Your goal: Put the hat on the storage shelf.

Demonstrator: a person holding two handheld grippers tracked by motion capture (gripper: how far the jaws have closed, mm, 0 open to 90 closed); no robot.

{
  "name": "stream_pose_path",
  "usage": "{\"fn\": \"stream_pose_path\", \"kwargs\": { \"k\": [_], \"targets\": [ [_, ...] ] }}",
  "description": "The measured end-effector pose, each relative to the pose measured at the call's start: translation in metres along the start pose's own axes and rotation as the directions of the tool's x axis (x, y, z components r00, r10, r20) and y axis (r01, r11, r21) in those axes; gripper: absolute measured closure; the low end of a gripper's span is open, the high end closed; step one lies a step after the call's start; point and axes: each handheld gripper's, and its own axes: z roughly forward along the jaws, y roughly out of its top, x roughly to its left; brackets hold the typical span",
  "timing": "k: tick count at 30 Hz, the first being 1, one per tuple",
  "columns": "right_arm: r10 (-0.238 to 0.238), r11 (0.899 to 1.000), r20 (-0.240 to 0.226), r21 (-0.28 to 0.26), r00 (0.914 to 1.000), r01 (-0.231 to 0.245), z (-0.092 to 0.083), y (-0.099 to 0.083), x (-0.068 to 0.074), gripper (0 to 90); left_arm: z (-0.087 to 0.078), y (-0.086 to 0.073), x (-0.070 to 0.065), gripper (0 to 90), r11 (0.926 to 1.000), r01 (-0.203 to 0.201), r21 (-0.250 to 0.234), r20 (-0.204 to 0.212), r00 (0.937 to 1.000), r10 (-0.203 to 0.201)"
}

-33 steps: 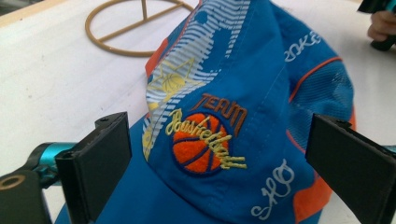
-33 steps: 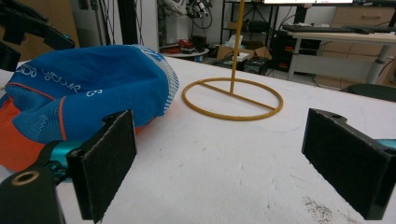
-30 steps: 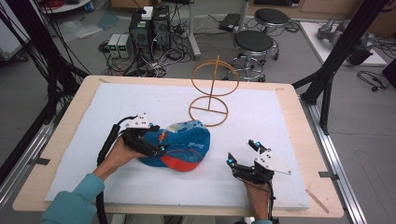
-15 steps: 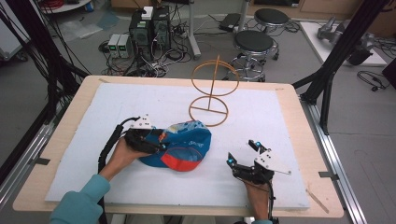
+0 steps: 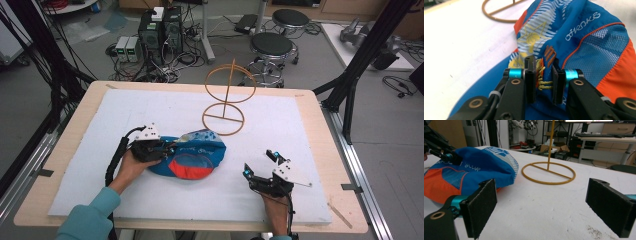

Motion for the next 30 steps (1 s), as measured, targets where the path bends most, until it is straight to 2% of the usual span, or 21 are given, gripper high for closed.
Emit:
{"fn": "stream_pose_path", "kwargs": {
  "k": [4, 5, 7, 10, 13, 15, 21, 24, 26, 28, 30],
  "targets": [
    [-0.002, 1.0, 0.0, 0.0, 1.0, 0.002, 0.0, 0.0, 0.0, 9.3, -0.005, 0.001, 0.003, 82.2, 0.9984, 0.048, -0.03, -0.018, 0.9986, -0.049],
    [-0.002, 1.0, 0.0, 0.0, 1.0, 0.002, 0.0, 0.0, 0.0, 9.3, -0.005, 0.001, 0.003, 83.2, 0.9984, 0.048, -0.03, -0.018, 0.9986, -0.049],
    [0.001, 1.0, -0.001, 0.0, 1.0, -0.001, 0.0, 0.0, 0.0, 9.3, -0.011, 0.003, 0.005, 85.1, 0.992, 0.099, -0.079, -0.013, 0.9949, -0.1],
    [0.002, 1.0, -0.001, 0.001, 1.0, -0.002, 0.0, 0.0, 0.0, 9.3, -0.014, 0.003, 0.006, 85.8, 0.9879, 0.119, -0.1, -0.01, 0.9927, -0.12],
    [0.0, 1.0, -0.001, 0.001, 1.0, 0.0, 0.0, 0.0, 0.0, 9.3, -0.019, 0.005, 0.007, 86.1, 0.9774, 0.158, -0.14, -0.001, 0.9872, -0.159],
    [0.001, 1.0, -0.001, 0.002, 1.0, -0.001, 0.0, 0.0, 0.0, 9.3, -0.022, 0.007, 0.007, 86.2, 0.9748, 0.156, -0.159, 0.002, 0.9874, -0.158],
    [0.001, 1.0, 0.0, 0.002, 1.0, -0.001, 0.0, 0.0, 0.0, 9.3, -0.025, 0.009, 0.006, 86.4, 0.9714, 0.16, -0.176, 0.006, 0.9869, -0.161],
    [-0.001, 1.0, -0.001, 0.001, 1.0, 0.001, 0.0, 0.0, 0.0, 9.3, -0.029, 0.012, 0.007, 86.4, 0.9608, 0.17, -0.219, 0.014, 0.9851, -0.171],
    [0.001, 1.0, -0.001, 0.002, 1.0, -0.001, 0.0, 0.0, 0.0, 9.3, -0.032, 0.015, 0.007, 86.5, 0.9581, 0.166, -0.233, 0.01, 0.9857, -0.168],
    [0.0, 1.0, 0.0, 0.001, 1.0, 0.0, 0.0, 0.0, 0.0, 9.3, -0.036, 0.018, 0.009, 86.5, 0.9497, 0.178, -0.258, 0.015, 0.9834, -0.181],
    [0.001, 1.0, 0.0, 0.001, 1.0, -0.001, 0.0, 0.0, 0.0, 9.3, -0.039, 0.022, 0.01, 86.5, 0.9447, 0.184, -0.272, 0.018, 0.9824, -0.186]
  ]
}}
